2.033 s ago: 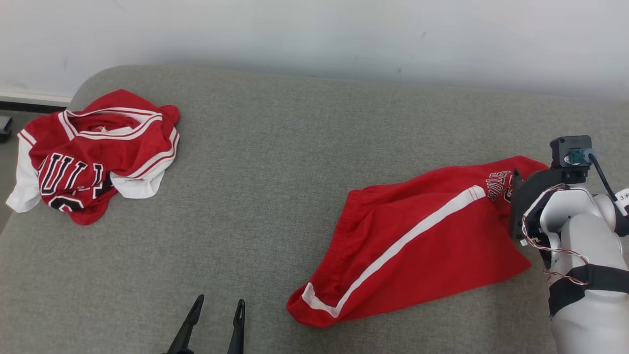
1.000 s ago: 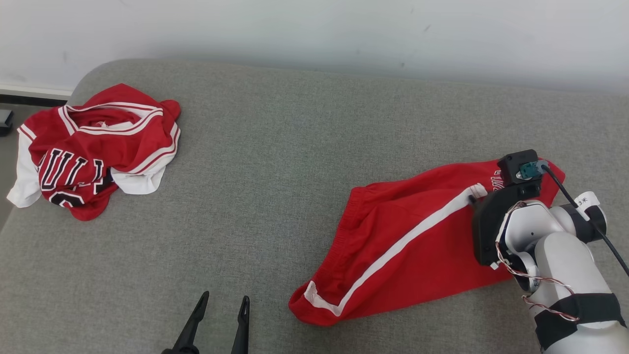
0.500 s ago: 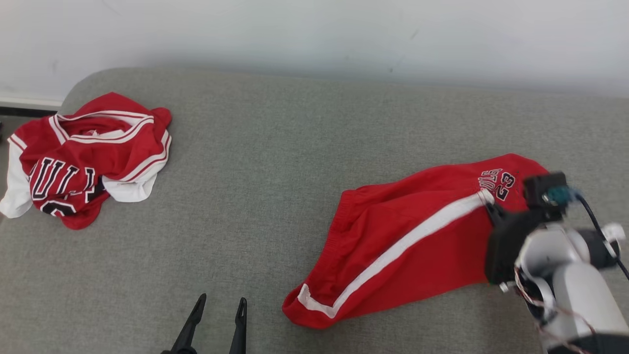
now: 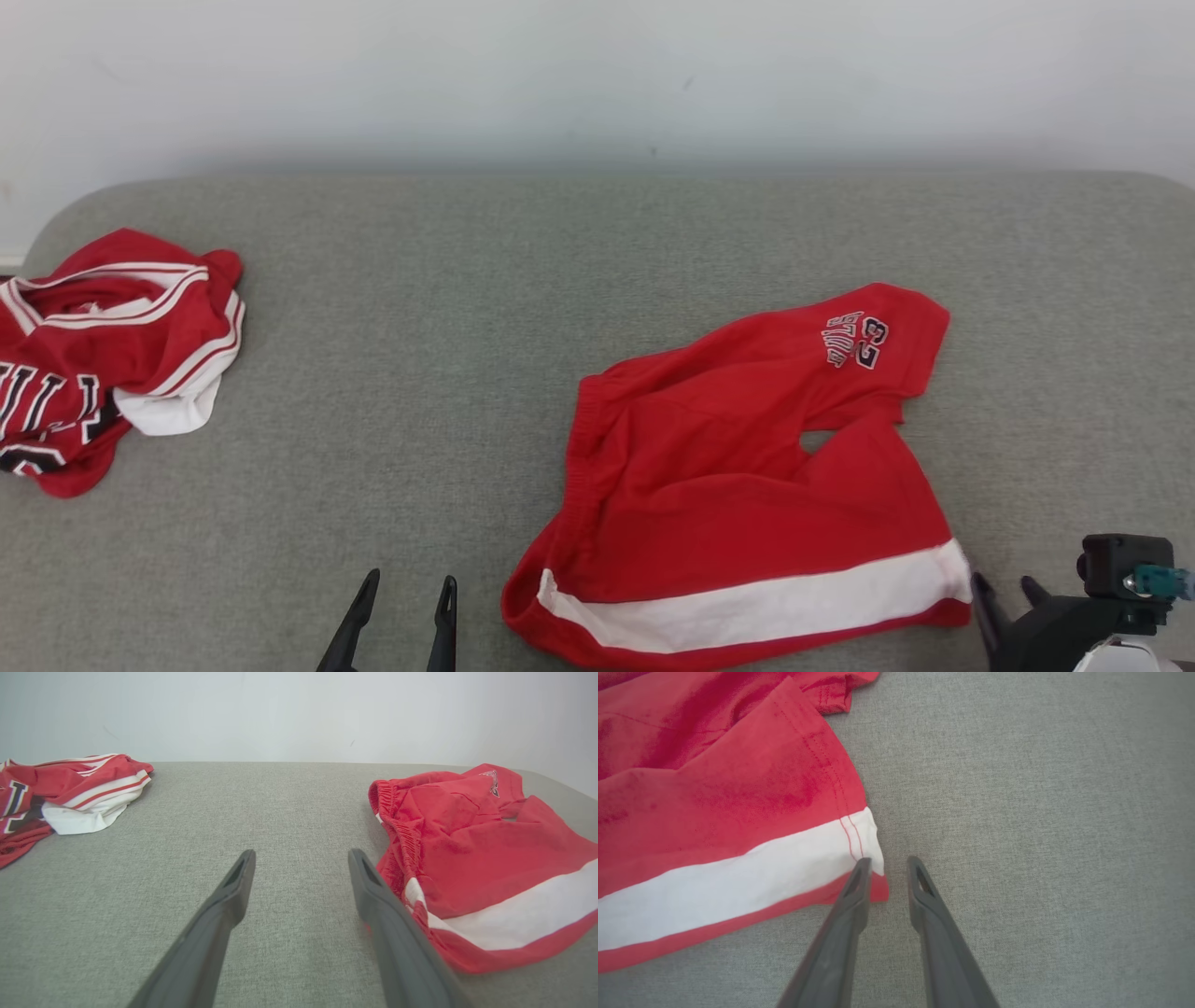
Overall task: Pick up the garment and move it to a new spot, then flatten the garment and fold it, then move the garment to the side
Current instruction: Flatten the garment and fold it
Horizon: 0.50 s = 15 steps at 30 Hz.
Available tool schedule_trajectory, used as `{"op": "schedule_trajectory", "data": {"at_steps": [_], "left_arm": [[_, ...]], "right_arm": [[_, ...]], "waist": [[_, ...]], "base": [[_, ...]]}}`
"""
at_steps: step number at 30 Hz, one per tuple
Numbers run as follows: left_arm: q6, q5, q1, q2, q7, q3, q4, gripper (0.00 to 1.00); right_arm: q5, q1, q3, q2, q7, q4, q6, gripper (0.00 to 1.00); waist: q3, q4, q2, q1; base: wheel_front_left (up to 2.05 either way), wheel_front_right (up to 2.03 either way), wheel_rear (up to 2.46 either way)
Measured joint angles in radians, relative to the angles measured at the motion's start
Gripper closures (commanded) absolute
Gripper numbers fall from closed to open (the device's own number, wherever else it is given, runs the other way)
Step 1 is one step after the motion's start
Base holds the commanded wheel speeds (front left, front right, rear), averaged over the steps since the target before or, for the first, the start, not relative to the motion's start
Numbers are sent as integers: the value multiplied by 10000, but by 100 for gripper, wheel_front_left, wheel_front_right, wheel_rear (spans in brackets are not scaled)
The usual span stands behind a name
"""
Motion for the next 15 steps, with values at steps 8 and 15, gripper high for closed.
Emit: {"op": "schedule_trajectory", "data": {"at_steps": [8, 15], "left_arm": [[-4, -31, 85, 0, 0, 171, 25, 0], [59, -107, 344, 0, 0, 493, -127, 0]], "right_arm": [[679, 231, -477, 25, -1894, 291, 0, 0], [1156, 644, 376, 25, -5340, 1430, 0, 0]], "waist": [[-409, -341, 0, 0], [-889, -402, 0, 0]], "base": [[0, 0, 0], [0, 0, 0]]}}
